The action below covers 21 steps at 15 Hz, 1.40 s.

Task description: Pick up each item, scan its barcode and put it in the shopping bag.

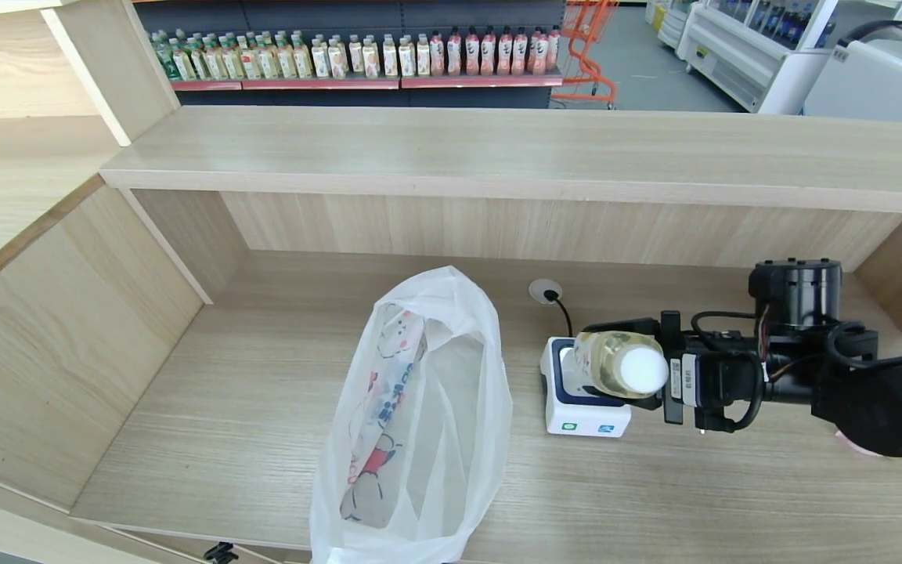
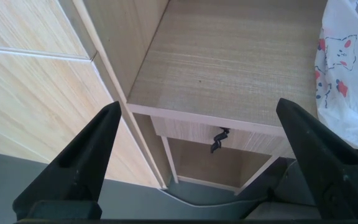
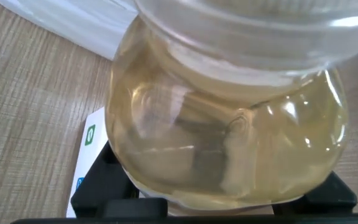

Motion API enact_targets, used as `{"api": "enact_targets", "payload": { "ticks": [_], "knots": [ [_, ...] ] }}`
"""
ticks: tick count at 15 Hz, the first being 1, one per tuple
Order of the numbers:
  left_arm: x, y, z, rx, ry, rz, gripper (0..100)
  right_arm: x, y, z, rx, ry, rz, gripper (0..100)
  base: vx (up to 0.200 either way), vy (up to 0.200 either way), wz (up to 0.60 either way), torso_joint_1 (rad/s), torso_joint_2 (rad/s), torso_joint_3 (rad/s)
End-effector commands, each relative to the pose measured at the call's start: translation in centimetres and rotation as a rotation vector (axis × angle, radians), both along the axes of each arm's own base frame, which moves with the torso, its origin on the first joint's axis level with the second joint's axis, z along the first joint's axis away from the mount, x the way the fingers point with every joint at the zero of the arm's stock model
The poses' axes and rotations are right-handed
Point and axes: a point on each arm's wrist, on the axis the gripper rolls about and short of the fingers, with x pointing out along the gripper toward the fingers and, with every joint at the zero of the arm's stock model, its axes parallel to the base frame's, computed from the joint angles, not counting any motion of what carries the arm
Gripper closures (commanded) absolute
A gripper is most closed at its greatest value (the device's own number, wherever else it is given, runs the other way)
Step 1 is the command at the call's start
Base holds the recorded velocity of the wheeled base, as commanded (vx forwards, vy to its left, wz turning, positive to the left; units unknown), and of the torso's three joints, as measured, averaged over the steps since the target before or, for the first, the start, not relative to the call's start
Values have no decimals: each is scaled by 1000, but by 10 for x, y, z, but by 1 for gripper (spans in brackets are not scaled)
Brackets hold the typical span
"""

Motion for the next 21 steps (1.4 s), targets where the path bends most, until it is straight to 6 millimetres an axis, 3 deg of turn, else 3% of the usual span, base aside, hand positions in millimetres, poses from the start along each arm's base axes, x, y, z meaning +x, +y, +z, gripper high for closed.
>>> {"api": "enact_targets", "payload": {
  "ticks": [1, 10, 12, 13, 14, 16, 19, 21],
  "knots": [
    [0, 0, 0, 0, 0, 0, 0, 3, -5, -3, -7, 2, -16, 100, 0, 0, 0, 0, 0, 0],
    [0, 0, 0, 0, 0, 0, 0, 2, -6, 6, 7, -32, -23, 100, 0, 0, 0, 0, 0, 0],
    [0, 0, 0, 1, 0, 0, 0, -11, 0, 48, 112, -10, -32, 100, 0, 0, 0, 0, 0, 0],
    [0, 0, 0, 1, 0, 0, 0, -35, 6, 95, 283, 113, -63, 100, 0, 0, 0, 0, 0, 0],
    [0, 0, 0, 0, 0, 0, 0, -58, 12, 124, 434, 242, -123, 100, 0, 0, 0, 0, 0, 0],
    [0, 0, 0, 0, 0, 0, 0, -86, 20, 147, 651, 472, -195, 100, 0, 0, 0, 0, 0, 0],
    [0, 0, 0, 0, 0, 0, 0, -109, 13, 141, 802, 807, -349, 100, 0, 0, 0, 0, 0, 0],
    [0, 0, 0, 0, 0, 0, 0, -113, 11, 127, 804, 885, -379, 100, 0, 0, 0, 0, 0, 0]
  ]
}}
